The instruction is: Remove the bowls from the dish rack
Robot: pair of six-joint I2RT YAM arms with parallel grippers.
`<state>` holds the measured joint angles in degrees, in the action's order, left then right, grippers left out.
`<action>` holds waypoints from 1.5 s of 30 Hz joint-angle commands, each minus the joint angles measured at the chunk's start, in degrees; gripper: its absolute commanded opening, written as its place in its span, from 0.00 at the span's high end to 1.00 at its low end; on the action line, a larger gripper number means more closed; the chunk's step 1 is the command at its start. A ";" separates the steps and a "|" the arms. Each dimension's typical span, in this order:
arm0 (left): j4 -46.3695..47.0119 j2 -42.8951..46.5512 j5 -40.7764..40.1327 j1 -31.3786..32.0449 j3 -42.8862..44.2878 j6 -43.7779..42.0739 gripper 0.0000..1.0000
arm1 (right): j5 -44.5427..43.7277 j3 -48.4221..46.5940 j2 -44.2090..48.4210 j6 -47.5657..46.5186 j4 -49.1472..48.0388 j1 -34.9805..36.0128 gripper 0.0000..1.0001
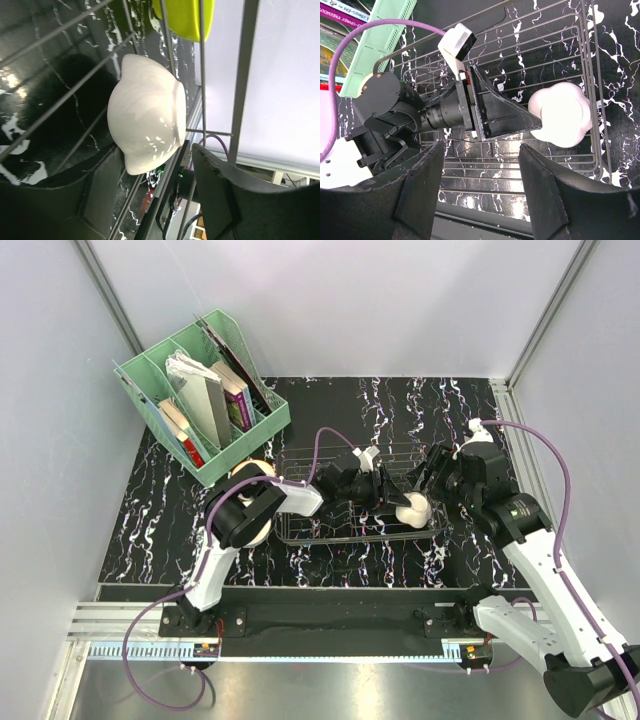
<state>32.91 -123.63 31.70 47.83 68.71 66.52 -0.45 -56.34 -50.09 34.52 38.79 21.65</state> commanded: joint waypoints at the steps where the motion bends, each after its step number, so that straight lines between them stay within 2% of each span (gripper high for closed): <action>1: 7.43 1.02 3.27 0.07 -0.33 1.07 0.42 | -1.40 0.17 -0.54 0.46 -1.61 0.32 0.31; 6: 7.52 1.03 3.72 -0.29 -0.24 1.24 0.47 | -1.48 0.35 -1.07 0.46 -1.70 0.32 0.31; 11: 8.40 0.76 4.07 -0.29 -0.06 1.77 0.60 | -1.92 0.52 -0.89 0.46 -1.61 0.32 0.31; 16: 9.02 0.76 4.33 -0.29 -0.15 2.03 0.62 | -2.19 1.14 -0.80 0.63 -1.61 0.32 0.31; 24: 10.25 1.03 4.77 -0.29 -0.94 2.30 0.80 | -2.80 2.02 -0.89 0.81 -1.43 0.41 0.31; 41: 12.27 3.84 5.21 -1.08 -2.53 2.47 1.00 | -3.94 3.43 -1.42 1.60 -1.08 0.32 0.31; 45: 12.36 4.01 5.30 -1.08 -2.61 2.39 1.00 | -4.47 3.60 -1.33 1.69 -0.99 0.32 0.31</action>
<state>41.87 -122.63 36.29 47.16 66.37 69.52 -2.66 -52.77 -51.51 35.88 38.83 21.65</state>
